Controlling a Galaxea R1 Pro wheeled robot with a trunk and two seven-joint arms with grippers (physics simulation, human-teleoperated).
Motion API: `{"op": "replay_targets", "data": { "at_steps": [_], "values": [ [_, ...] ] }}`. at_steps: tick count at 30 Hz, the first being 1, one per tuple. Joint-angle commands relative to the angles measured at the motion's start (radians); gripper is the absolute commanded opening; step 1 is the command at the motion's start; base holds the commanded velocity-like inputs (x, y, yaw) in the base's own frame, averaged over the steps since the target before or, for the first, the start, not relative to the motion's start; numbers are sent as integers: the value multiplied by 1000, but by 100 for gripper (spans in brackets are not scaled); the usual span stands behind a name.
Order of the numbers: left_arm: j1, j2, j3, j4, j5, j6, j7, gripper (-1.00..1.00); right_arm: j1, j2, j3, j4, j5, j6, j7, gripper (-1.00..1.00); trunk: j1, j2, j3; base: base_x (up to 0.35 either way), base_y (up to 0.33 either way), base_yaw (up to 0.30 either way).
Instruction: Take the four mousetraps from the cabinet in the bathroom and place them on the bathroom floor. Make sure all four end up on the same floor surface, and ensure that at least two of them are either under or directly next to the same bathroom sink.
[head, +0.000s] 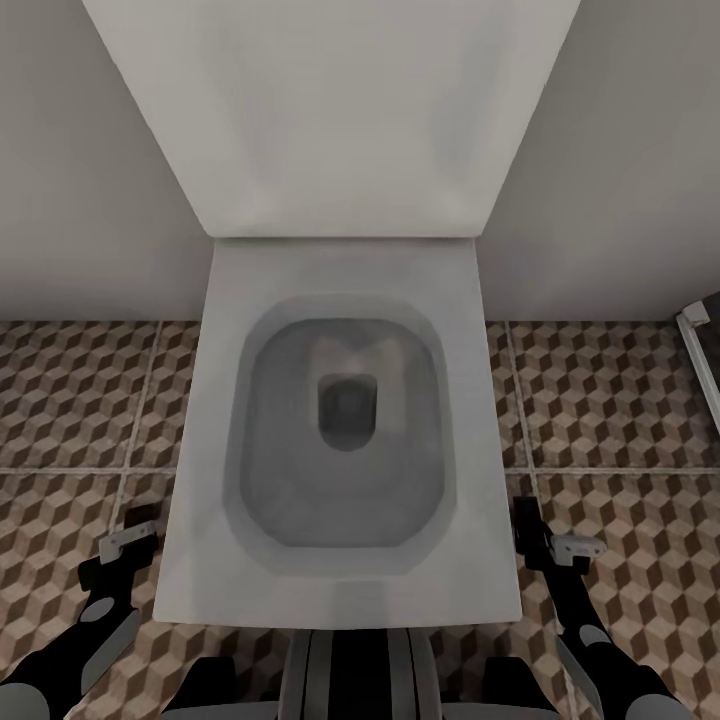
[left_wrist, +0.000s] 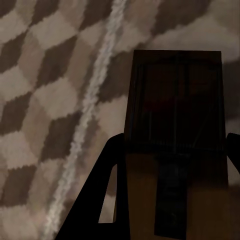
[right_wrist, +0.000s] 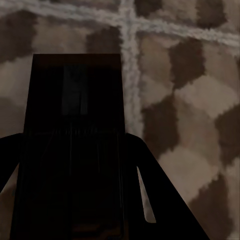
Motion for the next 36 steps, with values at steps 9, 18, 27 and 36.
{"op": "replay_targets", "data": {
  "at_steps": [9, 18, 27, 36],
  "values": [
    [-1, 2, -9, -1, 8, -7, 8, -100, 0, -1, 7, 14, -12, -4, 0, -100, 0, 0, 0, 0, 0, 0],
    [-1, 0, -9, -1, 8, -7, 8, -100, 0, -1, 7, 15, -12, -4, 0, -100, 0, 0, 0, 0, 0, 0],
    [-1, 0, -9, -1, 7, -7, 8, -100, 0, -1, 7, 15, -12, -4, 0, -100, 2, -1, -16, 0, 0, 0],
    [-1, 1, -9, -1, 8, -7, 8, -100, 0, -1, 7, 15, -12, -4, 0, -100, 2, -1, -16, 0, 0, 0]
  ]
}}
